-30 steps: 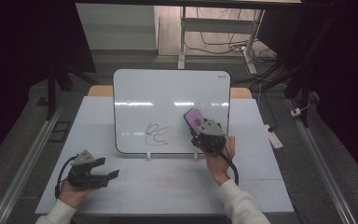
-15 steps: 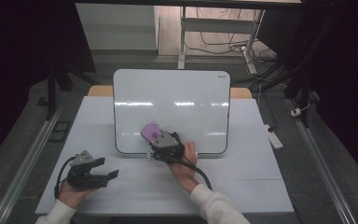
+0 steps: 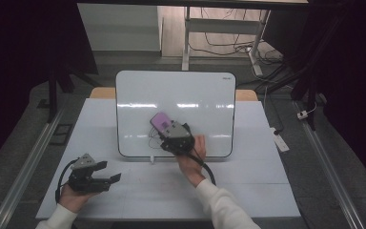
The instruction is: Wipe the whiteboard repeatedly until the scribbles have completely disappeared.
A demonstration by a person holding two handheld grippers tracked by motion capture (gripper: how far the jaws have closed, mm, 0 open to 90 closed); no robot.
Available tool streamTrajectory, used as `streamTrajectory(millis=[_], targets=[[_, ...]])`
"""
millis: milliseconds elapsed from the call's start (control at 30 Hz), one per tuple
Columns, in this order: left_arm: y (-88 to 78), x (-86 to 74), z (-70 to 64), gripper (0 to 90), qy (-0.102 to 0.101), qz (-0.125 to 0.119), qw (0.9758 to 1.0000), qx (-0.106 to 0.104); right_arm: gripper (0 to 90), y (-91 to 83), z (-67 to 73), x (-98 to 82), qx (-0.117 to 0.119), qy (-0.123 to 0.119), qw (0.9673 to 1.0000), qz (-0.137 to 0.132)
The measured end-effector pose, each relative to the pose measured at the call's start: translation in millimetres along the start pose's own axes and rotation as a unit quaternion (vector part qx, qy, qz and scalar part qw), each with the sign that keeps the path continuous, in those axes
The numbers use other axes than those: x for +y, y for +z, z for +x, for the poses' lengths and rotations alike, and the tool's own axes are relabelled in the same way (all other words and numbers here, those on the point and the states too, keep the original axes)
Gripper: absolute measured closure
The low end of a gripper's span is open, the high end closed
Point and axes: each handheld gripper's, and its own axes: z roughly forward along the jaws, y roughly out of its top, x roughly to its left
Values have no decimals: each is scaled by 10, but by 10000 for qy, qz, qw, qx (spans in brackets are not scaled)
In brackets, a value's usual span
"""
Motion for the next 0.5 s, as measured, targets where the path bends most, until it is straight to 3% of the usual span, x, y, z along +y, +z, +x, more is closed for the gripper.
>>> streamTrajectory(millis=[100,167,367,500], targets=[[3,1,0,213,14,3,10000,1,398,-4,-164,65,-82,228,9997,-61],[1,3,-4,213,15,-3,10000,2,398,28,-148,102,-93,171,9998,-46],[1,1,0,214,13,4,10000,8,398,165,134,167,227,-114,9997,-32],[-3,-2,-2,214,-6,-1,10000,14,398,234,334,154,617,-153,9980,3]])
